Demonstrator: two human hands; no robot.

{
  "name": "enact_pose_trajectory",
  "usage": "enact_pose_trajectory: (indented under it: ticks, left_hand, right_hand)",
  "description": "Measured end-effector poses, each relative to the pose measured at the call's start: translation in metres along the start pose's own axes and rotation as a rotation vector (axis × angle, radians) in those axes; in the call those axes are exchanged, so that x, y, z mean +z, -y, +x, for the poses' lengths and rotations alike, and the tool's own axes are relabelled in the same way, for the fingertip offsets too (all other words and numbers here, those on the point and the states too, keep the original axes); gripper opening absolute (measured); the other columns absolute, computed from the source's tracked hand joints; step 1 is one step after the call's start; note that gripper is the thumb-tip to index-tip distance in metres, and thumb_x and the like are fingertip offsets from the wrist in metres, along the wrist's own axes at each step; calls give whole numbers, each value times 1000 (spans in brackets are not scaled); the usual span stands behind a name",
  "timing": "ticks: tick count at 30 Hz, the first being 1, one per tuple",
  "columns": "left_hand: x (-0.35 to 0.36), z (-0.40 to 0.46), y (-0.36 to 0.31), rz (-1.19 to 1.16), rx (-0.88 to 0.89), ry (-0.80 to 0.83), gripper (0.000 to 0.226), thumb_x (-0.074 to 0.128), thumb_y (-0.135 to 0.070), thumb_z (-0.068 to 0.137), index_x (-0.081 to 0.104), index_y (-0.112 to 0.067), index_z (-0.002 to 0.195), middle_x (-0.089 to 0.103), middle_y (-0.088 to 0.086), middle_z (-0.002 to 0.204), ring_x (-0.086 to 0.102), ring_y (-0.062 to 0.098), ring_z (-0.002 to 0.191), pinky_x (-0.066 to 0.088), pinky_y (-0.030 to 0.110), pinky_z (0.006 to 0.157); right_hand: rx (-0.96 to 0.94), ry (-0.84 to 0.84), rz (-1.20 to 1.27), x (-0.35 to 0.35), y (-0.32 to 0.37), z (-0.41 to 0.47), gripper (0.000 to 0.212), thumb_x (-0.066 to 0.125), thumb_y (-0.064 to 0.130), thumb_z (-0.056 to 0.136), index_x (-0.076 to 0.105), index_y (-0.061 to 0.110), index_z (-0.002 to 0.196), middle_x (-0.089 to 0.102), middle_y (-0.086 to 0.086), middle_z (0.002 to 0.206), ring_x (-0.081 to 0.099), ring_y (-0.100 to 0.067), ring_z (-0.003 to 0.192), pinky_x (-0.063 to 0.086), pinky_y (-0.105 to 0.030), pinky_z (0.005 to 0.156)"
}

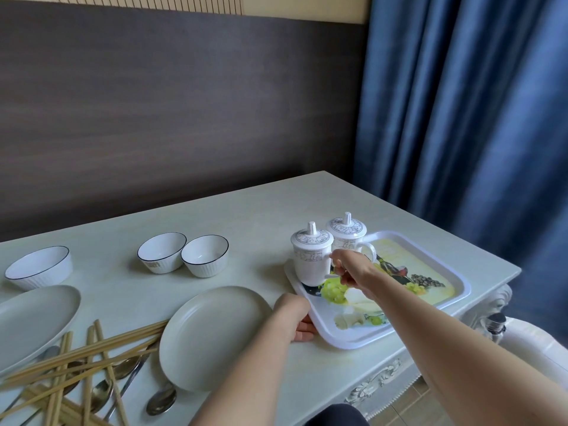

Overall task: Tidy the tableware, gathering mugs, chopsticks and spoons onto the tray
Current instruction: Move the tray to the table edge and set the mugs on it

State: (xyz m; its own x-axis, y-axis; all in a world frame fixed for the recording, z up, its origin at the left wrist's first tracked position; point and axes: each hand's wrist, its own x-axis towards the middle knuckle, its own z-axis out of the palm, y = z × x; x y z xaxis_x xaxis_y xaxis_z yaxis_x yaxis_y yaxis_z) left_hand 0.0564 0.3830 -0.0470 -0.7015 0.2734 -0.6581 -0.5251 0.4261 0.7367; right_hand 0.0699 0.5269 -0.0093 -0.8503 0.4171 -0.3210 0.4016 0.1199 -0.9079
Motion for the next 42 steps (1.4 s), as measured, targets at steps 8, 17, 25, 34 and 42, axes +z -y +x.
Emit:
enact_pose_trajectory:
  ticks: [8,17,25,34,42]
  left_hand:
    - [3,4,-2,28,1,-45,24,37,-8,93,58,-3,101,64,13,74,62,24,62,50,32,51]
    - [9,10,-6,184,39,-182,22,46,-18,89,61,-1,87,66,16,69,66,24,57,56,31,52]
    - [8,16,-20,421,93,-306,18,49,-13,83,63,-8,74,65,8,60,60,21,43,45,19,34]
    - [8,27,-26,379,16,-297,16,44,-2,81,57,-3,71,63,15,64,65,30,52,57,35,47]
    - [5,35,-26,427,2,-333,16,46,-7,82,60,-4,89,63,19,78,56,27,33,46,21,34]
  right_hand:
    - [-4,-5,-71,-9,-3,0,18,48,19,88,53,10,75,60,-5,78,50,-17,55,36,-25,54]
    - [-203,-620,-259,-46,-25,25,20,51,36,86,50,16,85,53,-3,82,49,-21,74,39,-29,67]
    - [-114,-341,-66,-39,-28,42,25,48,29,94,50,7,82,58,-5,75,58,-18,55,50,-31,57]
    - [-96,-345,20,-44,-31,54,22,50,28,94,49,7,87,54,-12,85,56,-22,59,55,-39,69]
    - [-93,-294,-24,-46,-28,55,23,46,29,95,49,6,92,57,-11,90,59,-23,66,52,-32,62]
